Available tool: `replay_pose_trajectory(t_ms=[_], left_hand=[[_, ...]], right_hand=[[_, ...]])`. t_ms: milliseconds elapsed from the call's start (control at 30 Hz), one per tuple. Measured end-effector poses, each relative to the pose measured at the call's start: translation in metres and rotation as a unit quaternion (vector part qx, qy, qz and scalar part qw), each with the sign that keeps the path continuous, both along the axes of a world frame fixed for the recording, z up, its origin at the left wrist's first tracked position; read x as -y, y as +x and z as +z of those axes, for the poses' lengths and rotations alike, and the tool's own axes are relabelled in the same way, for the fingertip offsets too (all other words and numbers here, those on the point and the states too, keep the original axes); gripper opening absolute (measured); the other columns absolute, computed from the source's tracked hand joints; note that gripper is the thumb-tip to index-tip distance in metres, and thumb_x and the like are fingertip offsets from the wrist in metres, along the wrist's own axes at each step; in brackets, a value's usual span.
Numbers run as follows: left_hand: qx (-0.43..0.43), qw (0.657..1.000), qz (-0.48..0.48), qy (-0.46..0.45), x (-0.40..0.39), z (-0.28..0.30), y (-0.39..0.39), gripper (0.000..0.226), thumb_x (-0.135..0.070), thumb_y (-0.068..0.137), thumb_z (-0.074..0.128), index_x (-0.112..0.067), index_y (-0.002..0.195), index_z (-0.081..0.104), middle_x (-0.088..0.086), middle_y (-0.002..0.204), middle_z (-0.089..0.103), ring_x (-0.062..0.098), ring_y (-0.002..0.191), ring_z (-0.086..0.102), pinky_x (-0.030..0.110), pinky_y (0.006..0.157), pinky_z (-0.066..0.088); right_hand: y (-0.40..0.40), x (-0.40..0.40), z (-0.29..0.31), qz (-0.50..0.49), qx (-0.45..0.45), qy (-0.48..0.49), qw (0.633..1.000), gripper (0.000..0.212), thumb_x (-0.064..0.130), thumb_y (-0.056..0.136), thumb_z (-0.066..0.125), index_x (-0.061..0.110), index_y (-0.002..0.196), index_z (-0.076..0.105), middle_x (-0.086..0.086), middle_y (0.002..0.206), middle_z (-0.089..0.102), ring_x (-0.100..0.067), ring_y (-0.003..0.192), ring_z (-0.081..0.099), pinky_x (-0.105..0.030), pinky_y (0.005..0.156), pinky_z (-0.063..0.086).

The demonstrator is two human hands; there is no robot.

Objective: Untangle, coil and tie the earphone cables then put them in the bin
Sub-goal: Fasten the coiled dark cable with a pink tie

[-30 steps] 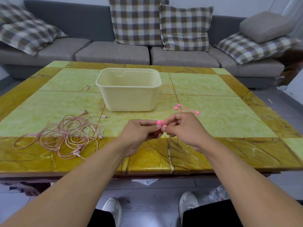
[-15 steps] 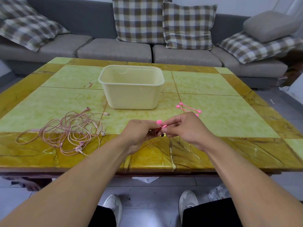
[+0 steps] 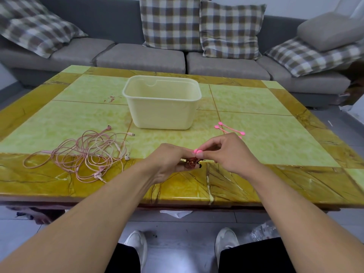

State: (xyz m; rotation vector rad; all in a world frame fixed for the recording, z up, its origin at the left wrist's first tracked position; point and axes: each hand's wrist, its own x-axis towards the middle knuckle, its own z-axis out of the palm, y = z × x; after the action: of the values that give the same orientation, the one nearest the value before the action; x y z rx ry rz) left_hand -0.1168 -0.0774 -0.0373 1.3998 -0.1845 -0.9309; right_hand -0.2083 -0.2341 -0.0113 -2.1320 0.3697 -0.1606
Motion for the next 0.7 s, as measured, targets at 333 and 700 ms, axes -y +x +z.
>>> replay_pose_trajectory(t_ms=[333, 700], left_hand=[[-0.045, 0.998, 0.009, -0.042, 0.0035, 0.0016, -0.0052, 0.024, -0.003, 0.101, 0.054, 0.01, 0.114, 0.069, 0.017, 0.095, 0.075, 0.021, 0.077, 0.071, 0.024, 0.068, 0.058], [-0.066, 0.996, -0.051, -0.026, 0.0028, 0.0065, -0.0038, 0.029, 0.004, 0.102, 0.041, 0.007, 0.107, 0.069, 0.014, 0.099, 0.072, 0.02, 0.087, 0.066, 0.022, 0.069, 0.049]], right_hand=[[0.0027, 0.0055, -0.0001, 0.021, 0.047, 0.007, 0.999, 0.015, 0.009, 0.074, 0.089, 0.011, 0.085, 0.079, 0.004, 0.071, 0.076, -0.005, 0.068, 0.071, -0.014, 0.067, 0.053], [0.0001, 0.0083, 0.0032, 0.021, 0.024, -0.049, 0.998, 0.017, 0.027, 0.072, 0.091, 0.031, 0.085, 0.082, 0.009, 0.07, 0.067, -0.007, 0.07, 0.06, -0.024, 0.074, 0.045]])
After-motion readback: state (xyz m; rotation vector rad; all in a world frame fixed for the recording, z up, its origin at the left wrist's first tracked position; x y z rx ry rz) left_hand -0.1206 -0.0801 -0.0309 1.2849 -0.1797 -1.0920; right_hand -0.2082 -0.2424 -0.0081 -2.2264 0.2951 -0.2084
